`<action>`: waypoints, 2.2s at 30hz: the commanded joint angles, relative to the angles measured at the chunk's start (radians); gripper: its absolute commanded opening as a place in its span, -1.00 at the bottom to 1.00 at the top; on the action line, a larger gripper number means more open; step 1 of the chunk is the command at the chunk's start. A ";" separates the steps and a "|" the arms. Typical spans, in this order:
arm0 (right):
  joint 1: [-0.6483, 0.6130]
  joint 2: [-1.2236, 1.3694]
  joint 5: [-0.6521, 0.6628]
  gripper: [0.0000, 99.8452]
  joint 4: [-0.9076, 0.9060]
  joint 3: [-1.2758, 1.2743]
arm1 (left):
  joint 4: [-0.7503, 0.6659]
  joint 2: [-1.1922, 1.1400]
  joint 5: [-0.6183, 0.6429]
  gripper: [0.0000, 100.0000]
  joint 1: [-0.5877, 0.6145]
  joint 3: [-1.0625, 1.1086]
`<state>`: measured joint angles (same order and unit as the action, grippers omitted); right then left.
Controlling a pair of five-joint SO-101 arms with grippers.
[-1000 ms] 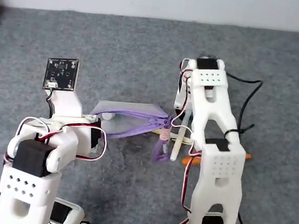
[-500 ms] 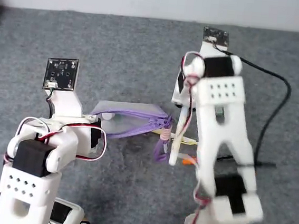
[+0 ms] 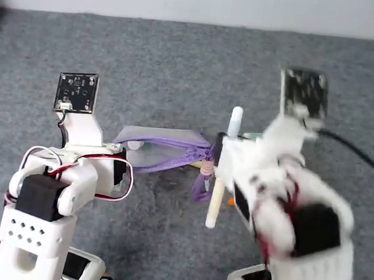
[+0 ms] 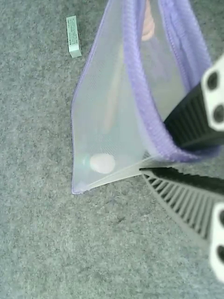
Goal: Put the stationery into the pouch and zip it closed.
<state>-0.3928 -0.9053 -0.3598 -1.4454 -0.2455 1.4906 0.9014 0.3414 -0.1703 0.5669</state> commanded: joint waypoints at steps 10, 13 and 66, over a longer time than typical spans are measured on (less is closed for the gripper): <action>-0.107 -0.401 0.104 -0.98 0.687 -0.365 | 0.005 -0.002 0.012 -0.98 -0.003 -0.031; -0.147 -0.400 0.193 -0.98 0.822 -0.423 | 0.005 -0.002 0.012 -0.98 -0.003 -0.031; 0.154 -0.010 0.253 -0.98 0.298 -0.210 | 0.006 0.000 0.012 -0.98 -0.003 -0.035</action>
<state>-0.2931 -1.0065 -0.0944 -1.0510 -0.5493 1.4906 0.9014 0.3414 -0.1703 0.5669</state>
